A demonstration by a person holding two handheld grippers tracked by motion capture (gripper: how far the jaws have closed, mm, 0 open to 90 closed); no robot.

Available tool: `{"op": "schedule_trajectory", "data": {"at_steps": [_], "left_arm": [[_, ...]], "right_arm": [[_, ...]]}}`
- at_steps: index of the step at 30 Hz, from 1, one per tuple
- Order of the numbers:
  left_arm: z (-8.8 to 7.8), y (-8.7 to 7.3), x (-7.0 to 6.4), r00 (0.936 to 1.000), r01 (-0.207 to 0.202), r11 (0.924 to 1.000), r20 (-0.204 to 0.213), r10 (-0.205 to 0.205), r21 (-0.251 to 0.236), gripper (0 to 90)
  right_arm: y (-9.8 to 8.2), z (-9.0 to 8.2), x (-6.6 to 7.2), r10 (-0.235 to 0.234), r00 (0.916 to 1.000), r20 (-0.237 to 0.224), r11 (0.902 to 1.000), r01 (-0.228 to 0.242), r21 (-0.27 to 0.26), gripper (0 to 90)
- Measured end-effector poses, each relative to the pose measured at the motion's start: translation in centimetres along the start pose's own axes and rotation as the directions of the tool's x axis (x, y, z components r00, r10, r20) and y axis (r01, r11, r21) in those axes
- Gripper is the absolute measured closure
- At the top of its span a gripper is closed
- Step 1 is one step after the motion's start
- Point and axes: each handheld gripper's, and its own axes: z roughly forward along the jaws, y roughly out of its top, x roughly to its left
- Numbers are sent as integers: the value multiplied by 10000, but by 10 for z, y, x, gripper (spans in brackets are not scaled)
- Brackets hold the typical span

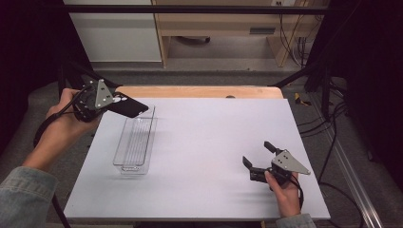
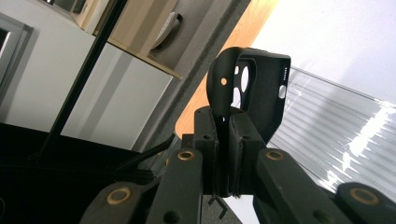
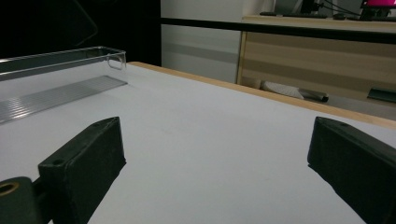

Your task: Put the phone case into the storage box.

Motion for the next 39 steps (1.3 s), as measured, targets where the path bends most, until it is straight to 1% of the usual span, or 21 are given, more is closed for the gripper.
{"op": "schedule_trajectory", "data": {"at_steps": [1, 2, 4, 5, 7, 8, 9, 10, 11, 13, 16, 19, 23, 24, 25, 33, 35, 39], "left_arm": [[2, 0, -1, 10000, -4, 10000, 21, 4, -24, 834], [5, 1, -1, 9999, -92, 9999, 53, 92, 67, 834], [9, 2, -1, 9999, -139, 9998, 70, 138, 120, 834], [12, 2, -1, 9998, -190, 9997, 55, 189, 148, 834], [14, 3, -1, 9999, -159, 9998, 67, 158, 124, 834], [18, 3, 0, 9995, -288, 9993, 120, 285, 227, 834], [20, 3, 0, 9997, -217, 9997, 138, 215, 149, 834], [23, 4, 0, 9994, -301, 9994, 182, 298, 194, 834], [23, 4, 0, 9994, -301, 9994, 182, 298, 194, 834], [28, 7, 1, 9980, -613, 9977, 167, 608, 280, 833], [33, 7, 1, 9975, -681, 9974, 191, 677, 233, 834], [38, 7, 1, 9951, -973, 9943, 213, 964, 442, 834], [41, 6, 1, 9949, -996, 9940, 206, 987, 463, 833], [42, 6, 1, 9962, -859, 9956, 199, 852, 384, 833], [43, 7, 1, 9964, -835, 9957, 209, 828, 390, 834], [49, 14, -3, 9942, -1067, 9929, 192, 1058, 534, 833], [50, 16, -4, 9923, -1225, 9904, 241, 1212, 635, 834], [52, 18, -5, 9911, -1318, 9890, 255, 1304, 667, 834]], "right_arm": [[0, 0, 0, -78, 10000, 61, 10000, 78, -24, 43], [0, 0, 0, -131, 9999, 102, 9999, 132, -40, 44], [-1, 1, 0, -262, 9994, 225, 9996, 264, -91, 44], [-1, 1, 0, -273, 9994, 231, 9996, 276, -96, 44], [-1, 1, 0, -302, 9992, 249, 9995, 305, -117, 44], [-1, 1, 0, -307, 9992, 255, 9995, 310, -118, 44], [-1, 1, 0, -296, 9992, 253, 9995, 299, -116, 44], [-1, 1, 0, -291, 9993, 247, 9995, 294, -114, 43], [-1, 1, 0, -312, 9992, 252, 9995, 314, -105, 43], [-2, 1, 0, -322, 9991, 266, 9995, 324, -70, 43], [-2, 1, -1, -286, 9992, 293, 9996, 288, -62, 43], [-3, 2, -1, -282, 9990, 333, 9996, 283, -26, 42], [-3, 1, -2, -203, 9993, 328, 9998, 202, 27, 42], [-4, 1, -2, -225, 9993, 306, 9997, 224, 36, 42], [-4, 2, -2, -228, 9993, 302, 9997, 227, 34, 43], [-3, 1, -2, -227, 9994, 258, 9997, 228, -30, 43], [-3, 0, -3, -217, 9995, 247, 9997, 219, -49, 43], [-3, 0, -3, -190, 9995, 242, 9998, 192, -83, 43]]}}
